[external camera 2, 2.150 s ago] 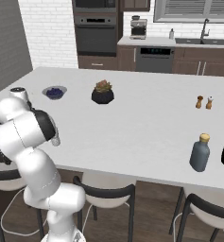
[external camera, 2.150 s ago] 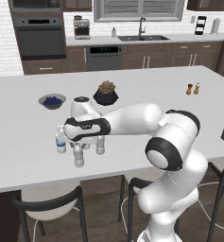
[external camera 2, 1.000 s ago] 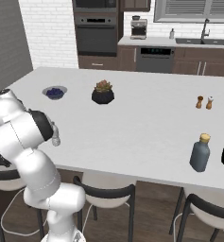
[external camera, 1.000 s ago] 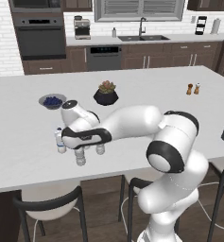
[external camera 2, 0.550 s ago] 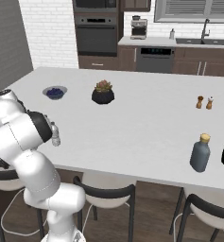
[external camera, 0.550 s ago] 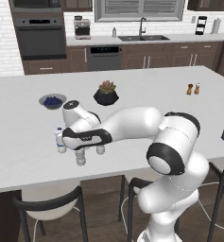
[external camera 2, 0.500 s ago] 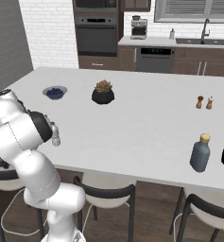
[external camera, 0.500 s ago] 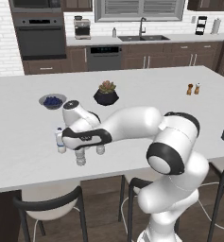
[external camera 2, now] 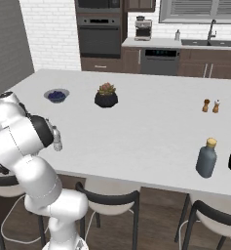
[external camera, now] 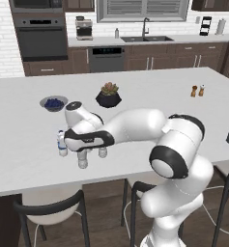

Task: Move the plastic bottles in the middle to the plastics group, and the glass bottles in the middle to the glass group.

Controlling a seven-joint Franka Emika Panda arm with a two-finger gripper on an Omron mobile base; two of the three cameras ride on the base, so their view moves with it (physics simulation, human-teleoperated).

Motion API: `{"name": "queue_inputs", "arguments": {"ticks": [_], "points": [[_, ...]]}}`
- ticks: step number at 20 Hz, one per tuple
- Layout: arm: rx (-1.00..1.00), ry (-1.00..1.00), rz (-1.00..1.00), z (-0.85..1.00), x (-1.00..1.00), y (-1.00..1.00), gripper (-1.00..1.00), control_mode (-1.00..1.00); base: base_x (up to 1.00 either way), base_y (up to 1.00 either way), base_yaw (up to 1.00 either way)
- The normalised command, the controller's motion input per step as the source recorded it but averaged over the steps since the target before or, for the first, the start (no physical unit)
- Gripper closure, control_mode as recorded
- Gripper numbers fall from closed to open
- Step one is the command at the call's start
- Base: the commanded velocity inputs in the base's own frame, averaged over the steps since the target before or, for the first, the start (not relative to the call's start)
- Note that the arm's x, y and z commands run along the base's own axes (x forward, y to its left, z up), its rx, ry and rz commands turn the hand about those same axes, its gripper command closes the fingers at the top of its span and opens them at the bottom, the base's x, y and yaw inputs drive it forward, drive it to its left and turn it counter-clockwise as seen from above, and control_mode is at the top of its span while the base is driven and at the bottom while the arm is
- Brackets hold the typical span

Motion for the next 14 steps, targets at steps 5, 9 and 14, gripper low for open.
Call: {"name": "queue_inputs", "arguments": {"ticks": [5,9,14], "points": [[0.05,-0.09,0.07,0.32,-0.13,-0.07,-1.0,-1.0,0.0,0.0,0.0],[0.06,-0.08,0.04,0.66,-0.27,-0.12,-1.0,-1.0,0.0,0.0,0.0],[0.02,-0.1,0.0,0.45,-0.37,-0.62,-1.0,-1.0,0.0,0.0,0.0]]}}
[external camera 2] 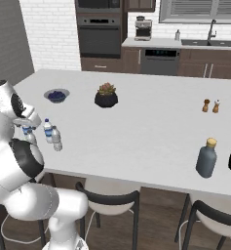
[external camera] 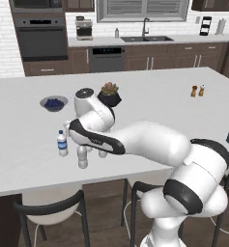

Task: Move the plastic bottles in the middle to the plastics group, and the glass bottles in the middle to the glass group.

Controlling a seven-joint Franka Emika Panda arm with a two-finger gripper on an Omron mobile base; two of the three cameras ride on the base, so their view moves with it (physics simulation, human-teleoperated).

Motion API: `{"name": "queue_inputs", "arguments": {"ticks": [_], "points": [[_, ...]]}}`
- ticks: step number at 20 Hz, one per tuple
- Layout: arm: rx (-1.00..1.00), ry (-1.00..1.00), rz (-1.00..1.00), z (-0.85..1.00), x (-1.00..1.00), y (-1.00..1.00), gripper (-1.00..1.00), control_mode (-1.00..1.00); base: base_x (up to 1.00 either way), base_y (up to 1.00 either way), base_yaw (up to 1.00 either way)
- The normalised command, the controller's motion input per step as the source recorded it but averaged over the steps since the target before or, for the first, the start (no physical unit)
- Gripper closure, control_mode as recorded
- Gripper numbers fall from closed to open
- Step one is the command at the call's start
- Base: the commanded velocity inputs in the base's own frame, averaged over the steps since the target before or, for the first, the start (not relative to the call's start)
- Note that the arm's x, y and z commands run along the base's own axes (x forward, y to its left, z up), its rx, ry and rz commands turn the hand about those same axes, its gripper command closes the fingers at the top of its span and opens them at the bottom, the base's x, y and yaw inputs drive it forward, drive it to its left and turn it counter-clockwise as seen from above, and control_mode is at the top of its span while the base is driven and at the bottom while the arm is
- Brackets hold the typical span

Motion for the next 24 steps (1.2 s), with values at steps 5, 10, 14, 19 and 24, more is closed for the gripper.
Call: {"name": "queue_inputs", "arguments": {"ticks": [5,10,14,19,24], "points": [[0.1,-0.19,0.06,0.27,-0.44,-1.0,-1.0,-1.0,0.0,0.0,0.0],[0.05,-0.18,0.1,0.15,-0.39,-1.0,-1.0,-1.0,0.0,0.0,0.0],[0.01,-0.14,0.08,0.13,-0.46,-1.0,-1.0,-1.0,0.0,0.0,0.0],[0.0,-0.12,0.0,0.13,-0.76,-0.86,-1.0,-1.0,0.0,0.0,0.0],[-0.01,-0.06,0.0,0.27,-0.89,-0.69,-1.0,-1.0,0.0,0.0,0.0]]}}
